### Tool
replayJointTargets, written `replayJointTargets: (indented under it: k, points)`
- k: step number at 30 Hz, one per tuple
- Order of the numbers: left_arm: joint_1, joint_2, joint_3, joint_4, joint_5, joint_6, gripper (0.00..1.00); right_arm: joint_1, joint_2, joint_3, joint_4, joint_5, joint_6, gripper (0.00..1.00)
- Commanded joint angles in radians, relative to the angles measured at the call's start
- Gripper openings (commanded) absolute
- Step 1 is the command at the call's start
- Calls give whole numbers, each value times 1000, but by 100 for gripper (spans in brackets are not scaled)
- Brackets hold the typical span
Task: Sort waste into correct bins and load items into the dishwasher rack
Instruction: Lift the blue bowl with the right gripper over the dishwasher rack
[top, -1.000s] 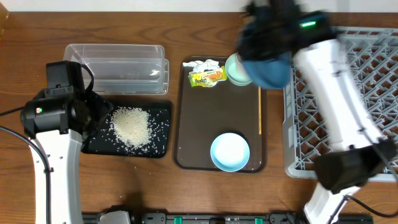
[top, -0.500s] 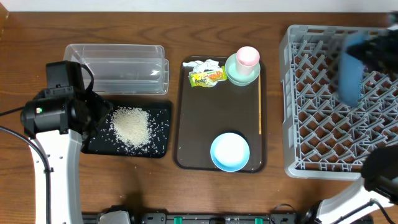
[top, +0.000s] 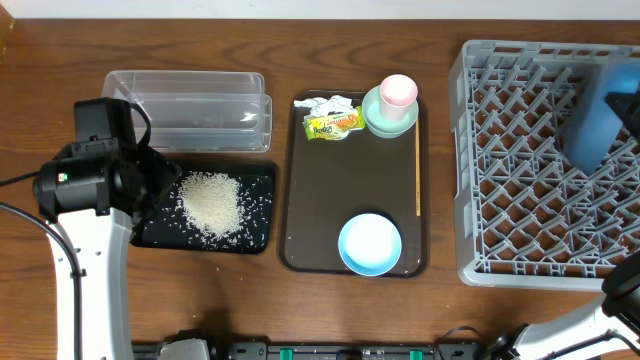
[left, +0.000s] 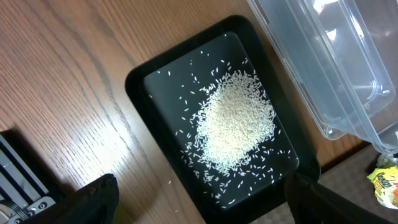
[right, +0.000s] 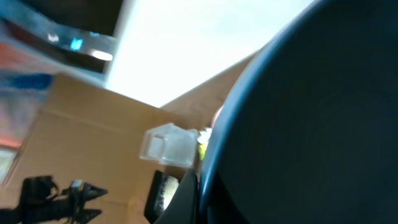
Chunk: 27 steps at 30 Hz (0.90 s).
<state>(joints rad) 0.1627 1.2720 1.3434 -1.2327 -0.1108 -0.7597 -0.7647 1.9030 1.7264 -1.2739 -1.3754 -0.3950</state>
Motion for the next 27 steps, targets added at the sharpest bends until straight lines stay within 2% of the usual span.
replayJointTargets:
  k: [1,10,17,22,24,27]
  points:
    - [5,2,15,-5,-9,-8,88,-2,-19,-83,85,-184,21,1]
    - [5,2,15,-5,-9,-8,88,-3,-19,-121,172,-150,64,1]
    - [5,2,15,-5,-9,-8,88,-10,-20,-120,183,225,264,1]
    - [5,2,15,-5,-9,-8,88,-49,-41,-118,181,335,357,6]
    - [5,2,15,-5,-9,-8,88,-70,-62,-118,177,384,394,12]
    - [5,2,15,-5,-9,-9,88,-99,-102,-118,159,516,461,44]
